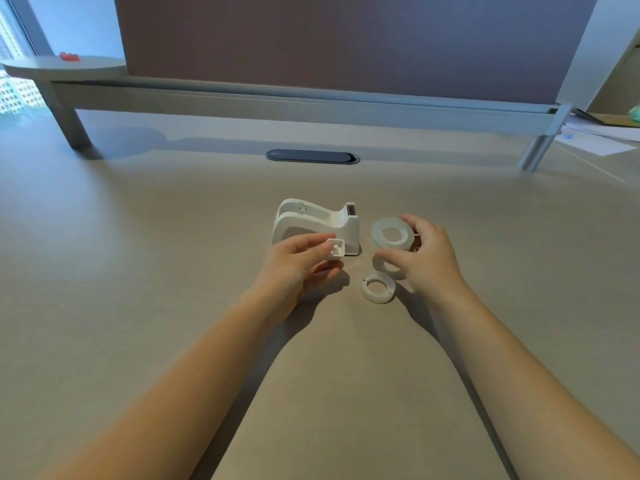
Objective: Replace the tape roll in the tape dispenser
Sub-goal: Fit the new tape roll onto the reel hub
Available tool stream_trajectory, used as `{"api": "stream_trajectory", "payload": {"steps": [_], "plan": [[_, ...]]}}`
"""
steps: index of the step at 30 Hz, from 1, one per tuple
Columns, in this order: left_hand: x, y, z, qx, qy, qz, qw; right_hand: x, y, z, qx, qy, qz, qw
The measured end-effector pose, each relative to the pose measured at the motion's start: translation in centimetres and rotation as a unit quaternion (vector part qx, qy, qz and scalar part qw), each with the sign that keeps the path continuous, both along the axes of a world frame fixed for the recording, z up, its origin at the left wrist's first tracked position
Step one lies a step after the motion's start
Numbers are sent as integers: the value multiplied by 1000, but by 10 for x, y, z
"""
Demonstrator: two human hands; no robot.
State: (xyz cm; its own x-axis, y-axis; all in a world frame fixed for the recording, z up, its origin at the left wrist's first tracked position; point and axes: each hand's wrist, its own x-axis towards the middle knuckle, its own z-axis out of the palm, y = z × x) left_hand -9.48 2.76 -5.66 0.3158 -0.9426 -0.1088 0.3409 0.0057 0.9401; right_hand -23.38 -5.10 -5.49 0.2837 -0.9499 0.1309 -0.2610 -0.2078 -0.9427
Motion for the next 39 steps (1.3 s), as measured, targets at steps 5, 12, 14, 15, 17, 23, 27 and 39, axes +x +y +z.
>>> {"api": "stream_trajectory", "payload": {"steps": [5, 12, 14, 15, 17, 23, 27, 39], "plan": [[5, 16, 4, -1, 35, -11, 999, 8, 34, 6, -71, -13, 80, 994], [12, 28, 2, -3, 5, -57, 998, 24, 53, -1, -172, 94, 119, 973], [13, 26, 0, -4, -8, -64, 998, 25, 52, -3, -180, 113, 126, 969], [13, 25, -1, -7, -16, -69, 997, 24, 51, -4, -181, 114, 130, 968], [15, 24, -3, -15, -30, -76, 997, 25, 50, -5, -179, 108, 139, 968], [17, 21, -6, -26, -51, -77, 995, 26, 48, -5, -186, 107, 147, 966], [18, 20, -7, -35, -65, -86, 993, 26, 47, -6, -200, 107, 141, 964], [19, 21, -1, -39, -65, -120, 990, 24, 43, -3, -254, 127, 140, 949]]}}
